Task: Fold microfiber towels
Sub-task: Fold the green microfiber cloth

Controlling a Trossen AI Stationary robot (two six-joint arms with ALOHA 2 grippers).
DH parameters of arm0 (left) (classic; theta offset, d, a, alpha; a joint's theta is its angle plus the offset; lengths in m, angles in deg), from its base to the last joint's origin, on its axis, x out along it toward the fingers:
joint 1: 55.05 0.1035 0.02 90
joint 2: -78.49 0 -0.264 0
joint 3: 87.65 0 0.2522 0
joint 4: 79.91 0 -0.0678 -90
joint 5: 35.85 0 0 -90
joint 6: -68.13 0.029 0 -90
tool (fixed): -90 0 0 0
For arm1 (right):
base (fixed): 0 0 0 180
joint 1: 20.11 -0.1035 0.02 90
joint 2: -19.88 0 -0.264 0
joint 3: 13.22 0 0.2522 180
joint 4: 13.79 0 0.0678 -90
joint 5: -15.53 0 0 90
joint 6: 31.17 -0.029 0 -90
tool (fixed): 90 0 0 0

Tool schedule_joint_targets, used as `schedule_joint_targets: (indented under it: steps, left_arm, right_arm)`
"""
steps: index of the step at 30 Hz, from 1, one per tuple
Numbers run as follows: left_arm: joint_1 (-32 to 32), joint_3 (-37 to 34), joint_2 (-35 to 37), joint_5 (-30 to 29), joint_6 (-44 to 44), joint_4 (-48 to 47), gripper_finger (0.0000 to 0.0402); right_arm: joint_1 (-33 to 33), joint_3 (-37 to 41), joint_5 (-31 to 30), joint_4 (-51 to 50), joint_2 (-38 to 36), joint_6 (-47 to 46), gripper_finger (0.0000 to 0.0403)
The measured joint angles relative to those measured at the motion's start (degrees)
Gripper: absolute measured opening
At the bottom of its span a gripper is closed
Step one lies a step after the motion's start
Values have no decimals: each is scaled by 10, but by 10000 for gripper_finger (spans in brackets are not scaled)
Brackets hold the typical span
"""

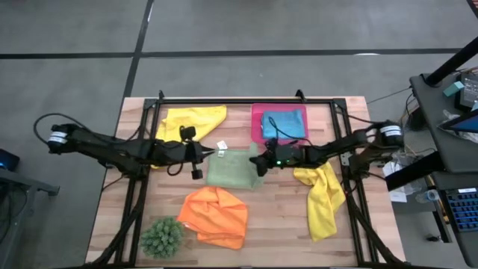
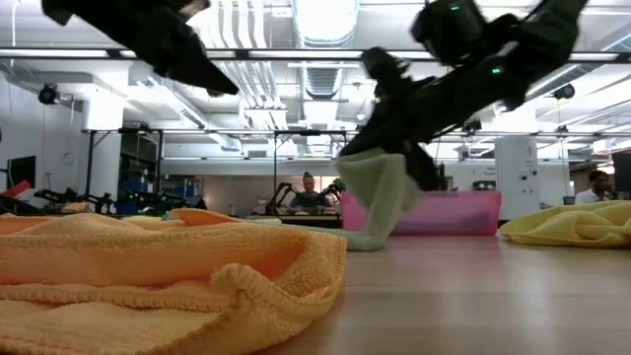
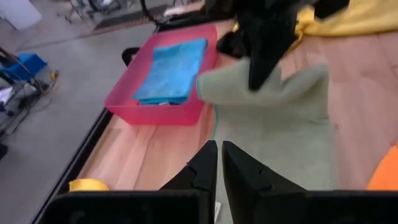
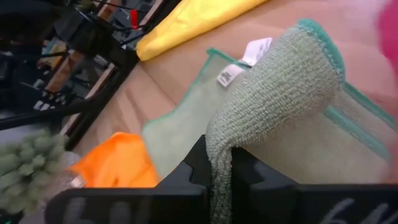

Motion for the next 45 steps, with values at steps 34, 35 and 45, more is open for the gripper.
schedule_joint_targets:
  steps: [34, 35, 45]
  left_arm:
    - [0, -41, 47, 1, 15, 48, 11]
    - [0, -40, 44, 1, 17, 54, 11]
    - [0, -39, 22, 1, 28, 63, 11]
  right_arm:
    - [12, -356, -10, -194, 265, 119, 110]
    - [12, -359, -10, -197, 266, 120, 121]
    - [12, -391, -9, -305, 253, 150, 189]
